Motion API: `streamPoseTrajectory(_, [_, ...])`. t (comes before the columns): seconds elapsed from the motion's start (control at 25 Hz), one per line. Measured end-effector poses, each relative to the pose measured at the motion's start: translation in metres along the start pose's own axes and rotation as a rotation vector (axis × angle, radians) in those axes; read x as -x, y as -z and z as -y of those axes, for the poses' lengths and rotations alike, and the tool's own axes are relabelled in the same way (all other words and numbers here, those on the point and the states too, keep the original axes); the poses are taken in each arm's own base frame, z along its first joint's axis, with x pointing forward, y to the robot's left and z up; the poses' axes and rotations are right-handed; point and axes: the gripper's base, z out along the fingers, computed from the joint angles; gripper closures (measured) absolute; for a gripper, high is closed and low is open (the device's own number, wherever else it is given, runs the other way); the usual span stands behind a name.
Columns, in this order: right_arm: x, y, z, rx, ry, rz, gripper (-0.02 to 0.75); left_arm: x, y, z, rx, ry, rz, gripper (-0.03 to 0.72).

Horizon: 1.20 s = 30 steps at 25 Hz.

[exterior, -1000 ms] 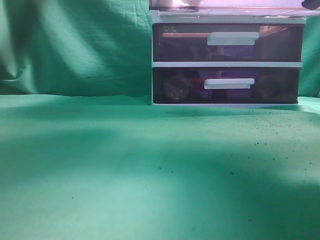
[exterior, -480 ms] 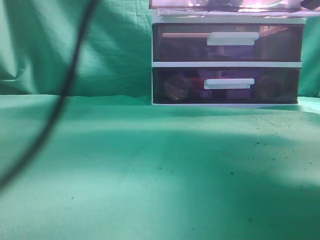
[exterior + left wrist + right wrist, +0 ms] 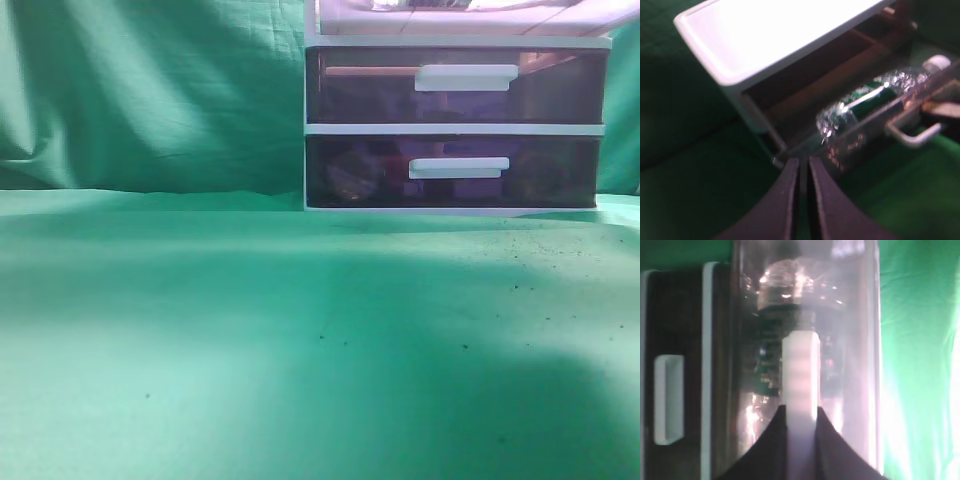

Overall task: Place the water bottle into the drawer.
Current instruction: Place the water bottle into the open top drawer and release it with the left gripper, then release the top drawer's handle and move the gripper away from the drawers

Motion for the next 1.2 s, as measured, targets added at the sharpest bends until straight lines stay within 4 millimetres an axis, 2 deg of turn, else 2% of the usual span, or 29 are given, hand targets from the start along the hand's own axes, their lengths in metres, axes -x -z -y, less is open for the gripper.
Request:
streamPoseTrajectory(0.16, [-0.003,-0.026,0.014,0.023,0.041,-0.026,0.658,-0.006,0.055,-0.02,0.045,0.035,-0.094,0.688])
streamPoseTrajectory(0.32, [-0.008,-0.063,0.026,0.027,0.039,-0.043,0.658,-0.02,0.09,-0.025,-0.011,0.076,-0.06,0.688])
streamPoseTrajectory(0.52, [-0.022,-0.103,0.034,0.019,0.059,-0.07,0.658,-0.059,0.124,-0.025,-0.078,0.114,-0.08,0.688])
streamPoseTrajectory(0.64, [-0.03,-0.115,0.037,0.02,0.096,-0.082,0.658,-0.082,0.136,-0.024,-0.099,0.124,-0.111,0.688])
streamPoseTrajectory(0.76, [-0.034,-0.118,0.037,0.019,0.119,-0.084,0.658,-0.097,0.145,-0.025,-0.106,0.128,-0.123,0.688])
streamPoseTrajectory(0.92, [-0.034,-0.119,0.037,0.015,0.122,-0.081,0.658,-0.1,0.151,-0.026,-0.106,0.13,-0.114,0.688])
streamPoseTrajectory(1.16, [-0.035,-0.12,0.037,-0.004,0.035,-0.064,0.658,-0.099,0.15,-0.026,-0.109,0.131,-0.094,0.688])
streamPoseTrajectory(1.2, [-0.035,-0.12,0.038,-0.008,0.014,-0.059,0.617,-0.099,0.15,-0.026,-0.109,0.131,-0.093,0.688])
